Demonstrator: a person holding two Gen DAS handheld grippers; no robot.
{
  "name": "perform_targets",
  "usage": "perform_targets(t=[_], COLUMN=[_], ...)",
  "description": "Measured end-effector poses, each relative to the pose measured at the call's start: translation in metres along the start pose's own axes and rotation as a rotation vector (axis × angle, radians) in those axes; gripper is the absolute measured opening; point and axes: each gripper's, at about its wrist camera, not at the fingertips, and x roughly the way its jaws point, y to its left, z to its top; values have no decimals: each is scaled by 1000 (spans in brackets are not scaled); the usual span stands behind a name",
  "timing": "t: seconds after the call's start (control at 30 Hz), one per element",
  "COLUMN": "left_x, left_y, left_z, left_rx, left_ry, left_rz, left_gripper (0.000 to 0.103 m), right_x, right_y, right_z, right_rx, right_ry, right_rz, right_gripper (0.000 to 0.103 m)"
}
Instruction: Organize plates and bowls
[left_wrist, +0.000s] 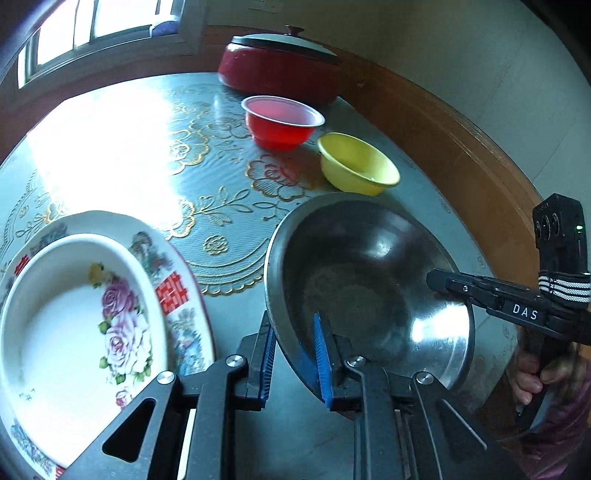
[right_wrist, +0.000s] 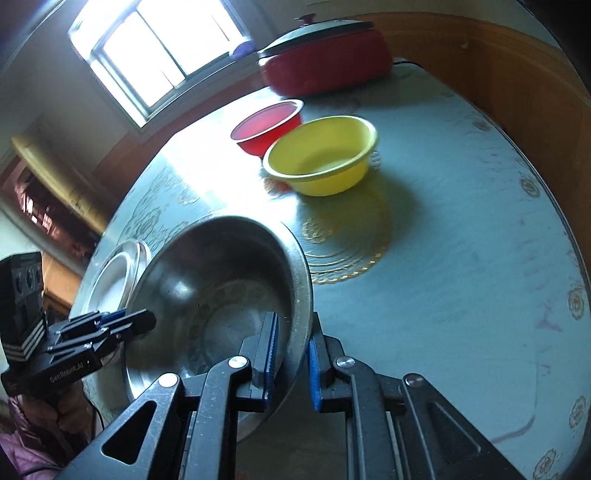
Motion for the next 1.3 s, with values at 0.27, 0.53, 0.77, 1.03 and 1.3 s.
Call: perform_targets(t=[0.27, 0.53, 0.77, 1.03, 1.3], left_x=[-11, -29, -46, -29, 2], left_y=[2, 10, 16, -1, -25], left_z=[-6, -7, 11, 51, 82], left_rx=[12, 4, -29, -24, 23], left_ry=[-6, -8, -84, -113, -89], left_rz=[42, 37, 47, 19, -8], left_gripper=[25, 30, 30, 30, 30], right_x=[6, -7, -22, -12, -7], right_y=[6, -1, -20, -33, -42], right_z=[0, 6, 26, 48, 57], right_rx=[-53, -63, -3, 53, 111], right_ry=[33, 0, -83, -122, -113], right_rz=[61, 138, 132, 72, 39], right_gripper=[17, 25, 27, 25, 26])
